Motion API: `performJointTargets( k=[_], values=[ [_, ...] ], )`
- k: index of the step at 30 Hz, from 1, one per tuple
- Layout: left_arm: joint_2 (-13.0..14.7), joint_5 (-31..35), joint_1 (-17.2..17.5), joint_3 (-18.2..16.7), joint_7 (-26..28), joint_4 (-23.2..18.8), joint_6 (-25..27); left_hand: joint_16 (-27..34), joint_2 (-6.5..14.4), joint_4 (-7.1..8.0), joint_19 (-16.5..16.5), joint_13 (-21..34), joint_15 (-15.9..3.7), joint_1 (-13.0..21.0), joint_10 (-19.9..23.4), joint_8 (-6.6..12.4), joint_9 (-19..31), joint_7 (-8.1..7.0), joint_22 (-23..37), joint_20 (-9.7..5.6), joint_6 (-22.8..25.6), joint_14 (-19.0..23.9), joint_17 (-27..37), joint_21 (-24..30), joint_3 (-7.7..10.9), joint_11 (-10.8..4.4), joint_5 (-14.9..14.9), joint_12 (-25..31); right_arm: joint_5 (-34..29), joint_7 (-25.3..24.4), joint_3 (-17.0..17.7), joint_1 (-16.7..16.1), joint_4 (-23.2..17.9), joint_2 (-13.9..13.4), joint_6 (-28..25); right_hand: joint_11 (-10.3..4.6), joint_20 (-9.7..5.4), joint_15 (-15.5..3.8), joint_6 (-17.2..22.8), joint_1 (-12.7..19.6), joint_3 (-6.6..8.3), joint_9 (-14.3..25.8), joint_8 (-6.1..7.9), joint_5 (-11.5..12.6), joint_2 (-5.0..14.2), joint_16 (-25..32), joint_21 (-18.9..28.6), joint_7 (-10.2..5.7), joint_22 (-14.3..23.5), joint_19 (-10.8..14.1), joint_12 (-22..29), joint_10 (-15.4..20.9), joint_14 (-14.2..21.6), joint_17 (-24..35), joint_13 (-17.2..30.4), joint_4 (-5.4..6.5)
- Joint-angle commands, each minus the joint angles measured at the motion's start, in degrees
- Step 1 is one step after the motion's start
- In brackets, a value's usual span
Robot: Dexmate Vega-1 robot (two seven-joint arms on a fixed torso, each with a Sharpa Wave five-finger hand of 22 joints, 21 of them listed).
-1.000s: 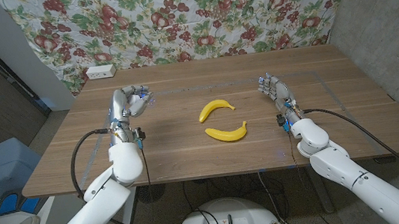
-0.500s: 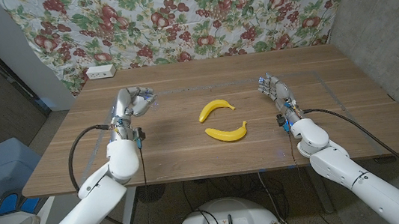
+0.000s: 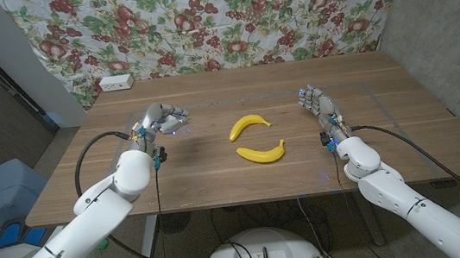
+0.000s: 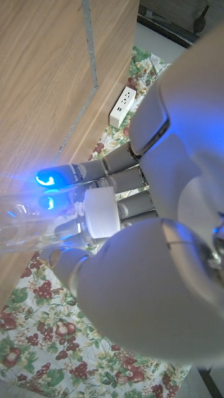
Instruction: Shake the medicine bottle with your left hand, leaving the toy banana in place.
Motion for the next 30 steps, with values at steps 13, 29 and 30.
performJointTargets(
  k=[13,29,30],
  values=[
    [1.24,-1.56,1.17,0.93,5.71,-0.44,-0.8,0.04,9.13,-0.1,-0.26,0.52,-16.17,9.11,0.25,-0.34,0.2,0.01,-0.03,-7.49,0.01,13.06,3.38,0.41,0.54,0.06,0.24,-0.1,0.03,0.0,0.44,-1.03,-0.85,-0.34,0.67,0.2,-0.12,-0.14,0.05,-0.39,0.16,0.16,0.14,-0.23,0.02,-0.08,-0.56,0.21,0.14,0.67,0.15,0.2,0.49,0.05,-0.04,-0.36],
    [-14.62,10.26,1.98,2.05,30.24,12.57,-24.62,0.29,9.09,-0.12,-0.2,0.9,-16.16,9.07,0.41,-0.3,0.2,-0.07,-0.02,-7.54,0.11,13.26,3.82,0.5,0.64,0.06,0.22,0.02,-0.53,-0.17,-0.14,0.1,-0.49,0.08,-0.12,0.23,-0.09,-0.06,0.05,-0.39,0.19,0.16,0.14,-0.22,0.01,-0.16,-0.86,0.23,0.14,0.74,0.14,0.17,0.38,0.01,-0.04,-0.39],
    [-14.84,10.41,2.02,1.93,30.1,12.64,-24.75,0.26,9.1,-0.1,-0.22,0.89,-16.16,9.04,0.4,-0.31,0.2,-0.05,-0.02,-7.51,0.07,13.23,3.8,0.5,0.64,0.07,0.22,0.0,-0.53,-0.17,-0.15,0.1,-0.49,0.08,-0.12,0.2,-0.09,-0.02,0.03,-0.39,0.19,0.16,0.14,-0.22,0.01,-0.15,-0.88,0.23,0.14,0.74,0.14,0.15,0.4,0.01,-0.04,-0.4]
  ],
)
